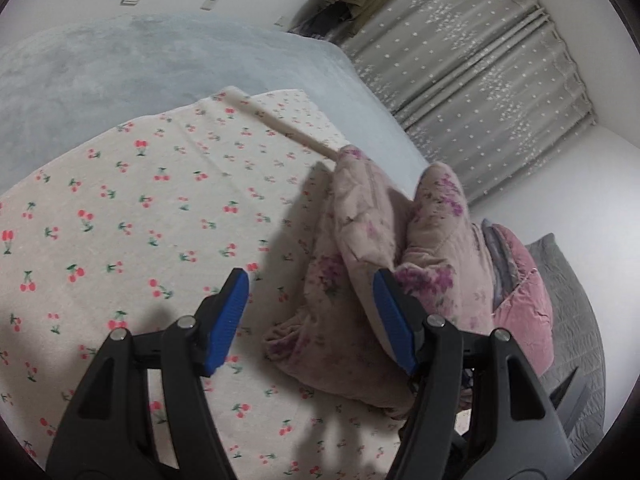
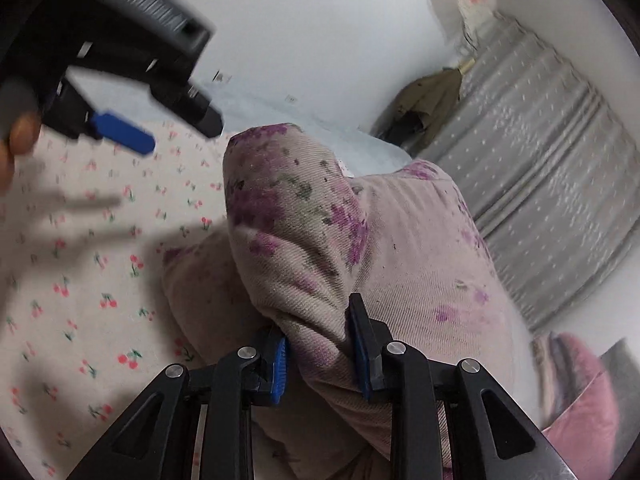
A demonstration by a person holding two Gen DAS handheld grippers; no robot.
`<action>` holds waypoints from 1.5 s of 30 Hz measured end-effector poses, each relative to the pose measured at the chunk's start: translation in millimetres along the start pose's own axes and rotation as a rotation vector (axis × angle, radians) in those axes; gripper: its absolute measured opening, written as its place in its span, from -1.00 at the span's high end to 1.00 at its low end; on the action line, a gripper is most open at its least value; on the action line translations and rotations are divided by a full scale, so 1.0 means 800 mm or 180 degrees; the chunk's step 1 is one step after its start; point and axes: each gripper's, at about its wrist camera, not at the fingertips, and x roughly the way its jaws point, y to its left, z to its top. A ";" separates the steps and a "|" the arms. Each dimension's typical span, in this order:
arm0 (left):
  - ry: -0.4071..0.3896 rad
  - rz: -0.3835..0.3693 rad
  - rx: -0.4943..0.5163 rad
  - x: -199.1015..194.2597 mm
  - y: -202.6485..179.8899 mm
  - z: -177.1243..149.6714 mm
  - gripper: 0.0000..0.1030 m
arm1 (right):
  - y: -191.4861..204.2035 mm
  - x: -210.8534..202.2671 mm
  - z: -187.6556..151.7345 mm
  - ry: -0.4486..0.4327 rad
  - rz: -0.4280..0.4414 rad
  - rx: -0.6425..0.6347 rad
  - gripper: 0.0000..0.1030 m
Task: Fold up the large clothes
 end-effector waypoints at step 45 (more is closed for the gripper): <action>0.0211 0.0168 0.0886 0.055 -0.079 -0.029 0.49 | -0.172 -0.071 -0.052 -0.0179 0.0940 0.1992 -0.33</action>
